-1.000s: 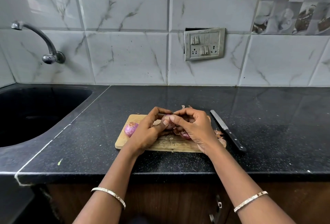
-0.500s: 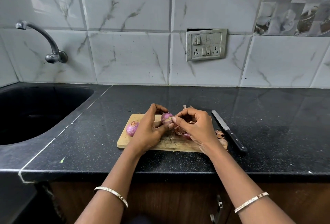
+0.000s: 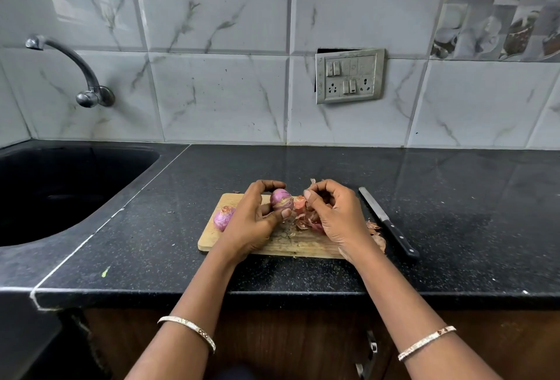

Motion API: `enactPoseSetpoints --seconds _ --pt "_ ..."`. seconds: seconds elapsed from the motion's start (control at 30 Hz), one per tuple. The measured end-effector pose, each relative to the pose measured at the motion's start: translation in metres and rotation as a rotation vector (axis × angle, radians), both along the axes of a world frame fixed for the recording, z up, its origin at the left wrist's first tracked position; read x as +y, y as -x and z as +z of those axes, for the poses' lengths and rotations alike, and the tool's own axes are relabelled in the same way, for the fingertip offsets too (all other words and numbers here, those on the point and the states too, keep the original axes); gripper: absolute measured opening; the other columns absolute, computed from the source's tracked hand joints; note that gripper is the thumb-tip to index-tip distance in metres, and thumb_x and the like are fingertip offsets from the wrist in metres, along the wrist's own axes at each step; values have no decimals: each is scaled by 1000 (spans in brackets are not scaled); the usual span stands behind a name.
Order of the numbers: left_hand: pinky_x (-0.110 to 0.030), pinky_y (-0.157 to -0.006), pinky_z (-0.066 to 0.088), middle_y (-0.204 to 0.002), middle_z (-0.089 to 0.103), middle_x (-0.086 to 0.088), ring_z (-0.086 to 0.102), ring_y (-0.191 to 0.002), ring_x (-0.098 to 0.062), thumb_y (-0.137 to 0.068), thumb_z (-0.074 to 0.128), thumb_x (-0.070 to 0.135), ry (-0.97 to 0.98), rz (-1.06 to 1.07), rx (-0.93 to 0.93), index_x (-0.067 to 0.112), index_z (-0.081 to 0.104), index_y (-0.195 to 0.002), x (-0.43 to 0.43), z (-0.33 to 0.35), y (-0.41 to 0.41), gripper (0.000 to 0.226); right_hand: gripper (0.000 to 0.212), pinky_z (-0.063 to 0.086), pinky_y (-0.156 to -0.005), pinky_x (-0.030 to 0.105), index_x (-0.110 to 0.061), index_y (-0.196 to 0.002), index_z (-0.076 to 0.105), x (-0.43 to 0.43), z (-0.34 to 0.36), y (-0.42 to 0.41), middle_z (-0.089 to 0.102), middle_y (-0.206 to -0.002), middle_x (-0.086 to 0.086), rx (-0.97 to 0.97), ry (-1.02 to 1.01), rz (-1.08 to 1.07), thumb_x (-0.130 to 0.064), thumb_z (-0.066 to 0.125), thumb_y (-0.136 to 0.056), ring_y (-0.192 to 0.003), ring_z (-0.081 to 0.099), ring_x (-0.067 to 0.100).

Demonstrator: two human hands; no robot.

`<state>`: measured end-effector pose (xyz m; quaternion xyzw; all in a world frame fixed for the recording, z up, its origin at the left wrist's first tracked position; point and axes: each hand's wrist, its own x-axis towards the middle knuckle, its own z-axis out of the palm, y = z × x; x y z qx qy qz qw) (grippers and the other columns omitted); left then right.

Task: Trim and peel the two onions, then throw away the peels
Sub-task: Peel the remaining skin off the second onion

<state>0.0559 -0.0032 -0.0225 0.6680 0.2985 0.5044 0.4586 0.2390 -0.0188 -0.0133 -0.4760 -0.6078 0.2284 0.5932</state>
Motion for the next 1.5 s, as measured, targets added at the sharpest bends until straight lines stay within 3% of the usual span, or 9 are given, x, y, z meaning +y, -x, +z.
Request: enactPoseSetpoints --seconds 0.13,0.3,0.47,0.67,0.8,1.03,1.27,1.4,1.5 --pt "-30 -87 59 -131 57 -25 73 -102 -21 -89 72 1 -27 23 7 17 52 -123 0 0 -1 42 8 55 -67 25 -10 -88 73 -9 7 4 73 -74 -5 -35 -31 84 -9 79 -84 -70 67 3" --pt "-28 -87 59 -131 56 -16 73 -100 -18 -86 76 3 -72 79 43 15 52 -121 1 0 -3 44 8 57 -67 25 -13 -86 77 -10 8 4 75 -78 -4 -143 -86 41 -12 83 -80 -72 70 11" --pt "-33 -91 60 -132 55 -14 73 -104 -20 -84 79 6 -94 119 101 15 52 -120 3 0 -2 45 6 51 -63 13 -11 -85 81 -13 9 8 74 -74 -10 -204 -160 -24 -8 81 -81 -68 69 3" --pt "-38 -93 60 -130 57 -16 71 -109 -23 -82 80 5 -94 110 109 23 54 -114 3 -1 -3 45 5 47 -62 10 -11 -82 80 -12 6 9 70 -71 -13 -274 -199 -85 -7 80 -80 -67 65 0" --pt "-37 -89 61 -128 60 -17 74 -103 -23 -83 80 6 -76 96 94 17 54 -117 1 0 -3 45 6 42 -61 6 -11 -80 74 -9 4 10 65 -70 -13 -336 -225 -124 -7 76 -83 -66 61 -1" --pt "-30 -90 58 -121 67 -2 69 -110 -18 -84 81 12 -111 76 84 18 59 -118 -2 3 -2 41 5 45 -65 12 -14 -85 71 -2 0 6 69 -79 0 -331 -189 -162 -10 71 -88 -74 64 13" --pt "-21 -87 54 -122 65 1 68 -106 -8 -87 74 -1 -108 55 74 10 57 -124 -3 4 -2 42 3 45 -68 8 -14 -91 74 -7 5 6 73 -84 -8 -179 -118 -128 -13 71 -90 -80 66 3" --pt "-25 -93 54 -124 65 1 68 -111 -12 -88 72 -3 -89 39 58 12 57 -124 -2 3 -1 41 15 55 -74 17 -18 -98 78 -13 9 7 76 -89 -9 -161 -72 4 -26 80 -85 -86 70 3" --pt "-31 -98 54 -126 65 -3 68 -115 -17 -90 71 -3 -67 21 41 10 56 -126 -1 2 0 41 14 52 -67 13 -16 -94 80 -15 11 8 76 -83 -12 -126 -85 37 -19 85 -81 -77 70 -2"
